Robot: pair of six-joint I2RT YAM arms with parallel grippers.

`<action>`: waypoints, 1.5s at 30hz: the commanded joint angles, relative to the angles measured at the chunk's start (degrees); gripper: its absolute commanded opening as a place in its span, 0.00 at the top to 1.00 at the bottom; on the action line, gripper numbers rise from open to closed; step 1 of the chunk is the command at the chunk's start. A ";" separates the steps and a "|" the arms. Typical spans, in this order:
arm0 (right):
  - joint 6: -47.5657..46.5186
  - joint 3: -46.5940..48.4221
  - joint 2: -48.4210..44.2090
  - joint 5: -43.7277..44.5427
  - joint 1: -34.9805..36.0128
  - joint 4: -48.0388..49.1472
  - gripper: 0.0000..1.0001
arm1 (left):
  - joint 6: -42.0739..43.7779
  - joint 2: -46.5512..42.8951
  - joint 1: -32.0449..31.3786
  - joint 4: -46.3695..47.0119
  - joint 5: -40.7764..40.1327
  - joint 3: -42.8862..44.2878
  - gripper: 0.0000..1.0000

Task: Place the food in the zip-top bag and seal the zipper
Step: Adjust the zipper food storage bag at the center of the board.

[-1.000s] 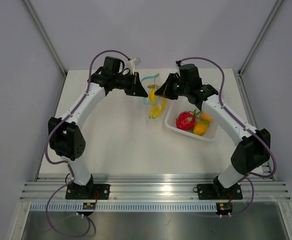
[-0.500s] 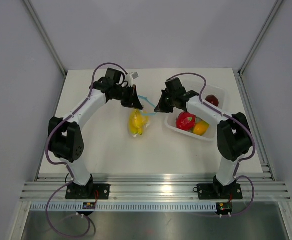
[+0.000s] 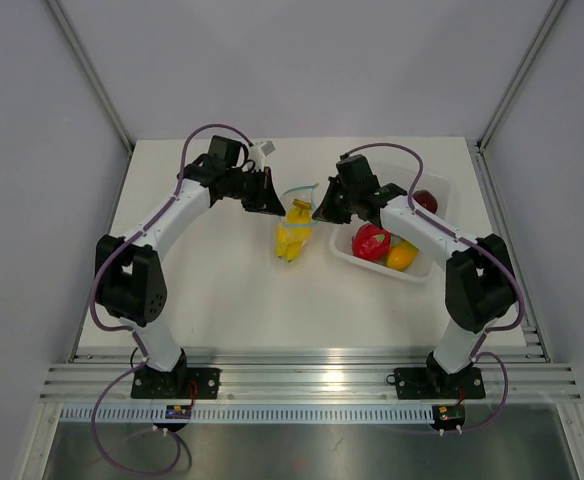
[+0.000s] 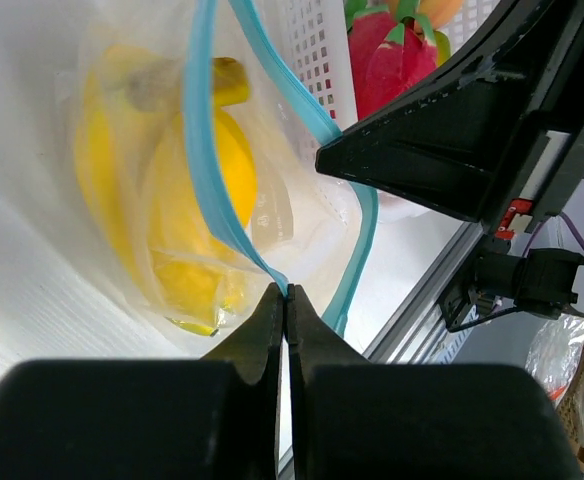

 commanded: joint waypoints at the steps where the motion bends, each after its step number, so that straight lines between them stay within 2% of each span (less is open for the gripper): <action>1: 0.24 -0.19 -1.85 3.85 -0.12 1.11 1.00 | -0.51 -1.33 0.30 2.80 -0.04 2.21 1.00; 10: 2.62 -5.81 -8.88 9.74 -0.03 4.09 1.00 | -2.45 -1.24 0.30 2.98 1.54 6.17 1.00; 15: 1.21 -0.64 -7.75 8.96 -0.12 4.89 1.00 | 0.54 0.26 0.30 -1.59 0.83 13.11 1.00; 20: -0.63 -3.43 -5.90 6.51 -0.03 9.00 1.00 | 1.60 -2.55 0.22 -0.72 -1.18 5.66 1.00; 24: -2.04 -5.99 -4.93 3.78 -0.12 10.77 1.00 | 1.51 -2.21 0.22 -4.39 -4.17 3.63 0.21; 26: -2.13 -6.16 -4.93 3.60 -0.12 11.13 1.00 | 1.25 -2.38 0.22 -5.98 -8.28 6.08 0.13; 34: -2.48 -5.81 -5.90 3.77 -0.11 11.21 1.00 | 1.60 2.62 -4.35 -17.50 -22.80 20.58 0.15; 38: -2.13 -6.25 -6.16 3.59 -0.11 11.57 1.00 | -1.03 9.29 -6.90 -23.99 -34.39 27.79 0.18; 45: -1.78 -7.31 -6.69 3.86 -0.03 11.48 1.00 | -3.15 13.79 -6.90 -23.31 -37.49 28.94 0.31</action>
